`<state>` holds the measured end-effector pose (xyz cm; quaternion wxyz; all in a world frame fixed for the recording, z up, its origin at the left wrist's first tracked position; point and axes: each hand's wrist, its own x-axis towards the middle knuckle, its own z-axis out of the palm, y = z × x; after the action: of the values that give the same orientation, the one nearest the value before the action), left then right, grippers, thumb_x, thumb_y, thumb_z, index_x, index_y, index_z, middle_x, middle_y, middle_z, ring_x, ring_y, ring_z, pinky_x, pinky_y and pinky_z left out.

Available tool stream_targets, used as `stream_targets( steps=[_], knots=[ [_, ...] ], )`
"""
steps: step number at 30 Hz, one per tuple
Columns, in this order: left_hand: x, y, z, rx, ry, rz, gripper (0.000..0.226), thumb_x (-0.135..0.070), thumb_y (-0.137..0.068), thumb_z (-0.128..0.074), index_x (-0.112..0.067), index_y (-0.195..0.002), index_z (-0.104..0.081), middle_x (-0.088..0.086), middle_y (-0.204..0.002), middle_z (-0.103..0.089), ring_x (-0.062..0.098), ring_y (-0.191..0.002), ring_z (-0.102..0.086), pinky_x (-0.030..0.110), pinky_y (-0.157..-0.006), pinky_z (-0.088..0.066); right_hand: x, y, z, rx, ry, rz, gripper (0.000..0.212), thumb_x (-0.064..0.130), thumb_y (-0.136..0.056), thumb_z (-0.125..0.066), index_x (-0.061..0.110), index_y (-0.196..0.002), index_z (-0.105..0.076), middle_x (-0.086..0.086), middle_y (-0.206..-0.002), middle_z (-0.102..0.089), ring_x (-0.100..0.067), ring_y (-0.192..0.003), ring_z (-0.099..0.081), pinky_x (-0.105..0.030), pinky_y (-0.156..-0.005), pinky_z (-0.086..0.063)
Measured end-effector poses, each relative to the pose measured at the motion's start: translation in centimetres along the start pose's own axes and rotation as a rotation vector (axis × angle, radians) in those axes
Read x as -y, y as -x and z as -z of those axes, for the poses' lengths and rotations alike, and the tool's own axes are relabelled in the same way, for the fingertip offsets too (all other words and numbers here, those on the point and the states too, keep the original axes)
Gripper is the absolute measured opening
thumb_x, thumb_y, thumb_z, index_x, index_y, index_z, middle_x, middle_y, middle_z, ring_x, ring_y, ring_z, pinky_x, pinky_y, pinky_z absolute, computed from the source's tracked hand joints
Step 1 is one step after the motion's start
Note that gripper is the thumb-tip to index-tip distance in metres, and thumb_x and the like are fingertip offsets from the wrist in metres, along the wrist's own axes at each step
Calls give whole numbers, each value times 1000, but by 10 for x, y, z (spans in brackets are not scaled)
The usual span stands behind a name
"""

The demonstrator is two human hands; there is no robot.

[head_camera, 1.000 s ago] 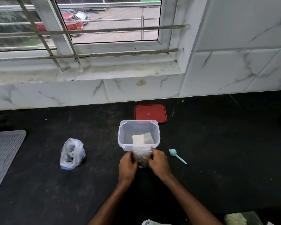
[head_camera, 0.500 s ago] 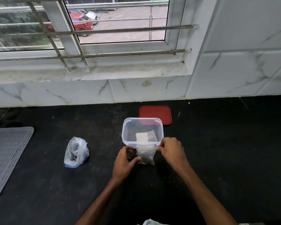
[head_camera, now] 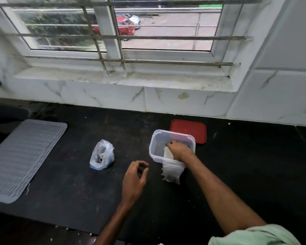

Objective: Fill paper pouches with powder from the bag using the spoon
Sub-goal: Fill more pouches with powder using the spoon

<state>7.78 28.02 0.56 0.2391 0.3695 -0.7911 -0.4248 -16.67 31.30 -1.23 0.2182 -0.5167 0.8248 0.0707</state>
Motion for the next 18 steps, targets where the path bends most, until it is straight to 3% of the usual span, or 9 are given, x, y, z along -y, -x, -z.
stream_targets(
  steps=[6,11,15,18],
  knots=[
    [1,14,7,-99,-11,59,20,-13,-88,-69,-31,-94,-64,-14,-96,-63,4,-85,-62,18,-69,-52,-9,-2,0,-26,55,-28,37,20,-87,-65,13,-123,-59,-7,-123,-65,-27,-113,-62,-38,-90,-53],
    [0,18,9,-138,32,98,20,-13,-88,-69,-31,-94,-64,-12,-96,-65,7,-84,-64,23,-72,-54,-9,10,12,-293,48,-54,23,17,-88,-64,13,-111,-66,-8,-114,-66,-26,-105,-60,-41,-85,-55],
    [-6,22,8,-118,167,196,15,-14,-89,-70,-25,-98,-65,-9,-95,-70,4,-85,-65,24,-74,-53,2,48,41,-591,-461,-115,17,25,-90,-68,15,-102,-63,1,-91,-70,-20,-82,-64,-36,-71,-55],
    [-19,23,11,13,322,280,23,-22,-89,-70,-26,-111,-63,-5,-100,-71,8,-92,-67,28,-72,-56,25,82,48,-594,-1050,-62,15,22,-86,-75,16,-94,-64,5,-87,-72,-12,-76,-69,-30,-66,-56]
  ],
)
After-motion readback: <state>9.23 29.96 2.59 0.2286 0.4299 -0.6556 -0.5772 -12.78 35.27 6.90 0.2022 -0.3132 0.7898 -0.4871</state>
